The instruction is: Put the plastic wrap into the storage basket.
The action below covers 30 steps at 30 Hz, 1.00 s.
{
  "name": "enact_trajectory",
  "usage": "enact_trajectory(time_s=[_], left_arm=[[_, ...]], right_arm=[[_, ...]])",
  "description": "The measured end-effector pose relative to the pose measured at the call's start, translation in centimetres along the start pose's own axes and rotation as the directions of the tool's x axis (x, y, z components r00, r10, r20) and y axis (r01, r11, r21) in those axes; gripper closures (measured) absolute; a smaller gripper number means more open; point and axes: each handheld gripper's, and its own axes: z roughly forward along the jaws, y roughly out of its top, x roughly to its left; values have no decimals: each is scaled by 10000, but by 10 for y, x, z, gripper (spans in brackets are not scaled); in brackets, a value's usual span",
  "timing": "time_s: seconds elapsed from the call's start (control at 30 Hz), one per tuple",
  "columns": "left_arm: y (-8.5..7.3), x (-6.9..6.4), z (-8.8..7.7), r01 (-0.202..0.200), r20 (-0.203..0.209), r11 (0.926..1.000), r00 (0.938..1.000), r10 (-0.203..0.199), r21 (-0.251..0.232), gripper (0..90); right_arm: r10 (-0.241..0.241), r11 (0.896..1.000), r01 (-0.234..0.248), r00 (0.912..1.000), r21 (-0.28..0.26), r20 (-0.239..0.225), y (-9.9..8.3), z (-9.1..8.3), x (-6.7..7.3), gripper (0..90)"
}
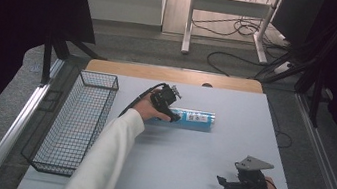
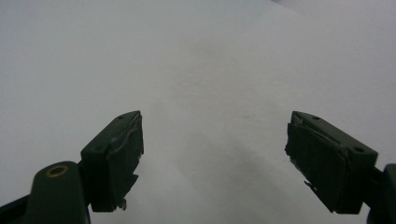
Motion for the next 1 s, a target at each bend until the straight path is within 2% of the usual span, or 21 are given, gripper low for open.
enact_trajectory(time_s=[0.13, 0.23, 0.37, 0.67, 0.87, 1.0], left_arm=[[3, 2, 6, -134, 402, 9998, 9991, 128, 165, 205], [3, 3, 9, -279, 455, 9992, 9986, 265, 297, 187], [3, 3, 14, -640, 237, 9960, 9978, 626, 628, 164], [8, 5, 26, -1052, -191, 9858, 9939, 1086, 1312, 153], [11, 7, 28, -1163, -101, 9802, 9928, 1194, 1602, 170], [11, 3, 27, -1475, -257, 9736, 9877, 1543, 1741, 186]], right_arm=[[-40, 10000, 40, 10000, 57, 38, 0, 1, -1, 192], [-38, 10000, 37, 10000, 80, 41, -1, 1, -2, 192], [-91, 9998, 90, 9999, 189, 68, -2, 3, -1, 191], [-184, 9995, 180, 9998, 277, 121, -2, 4, -1, 188], [-264, 9990, 259, 9996, 371, 132, -3, 6, 0, 186], [-242, 9991, 235, 9995, 359, 184, -3, 6, -1, 186]])
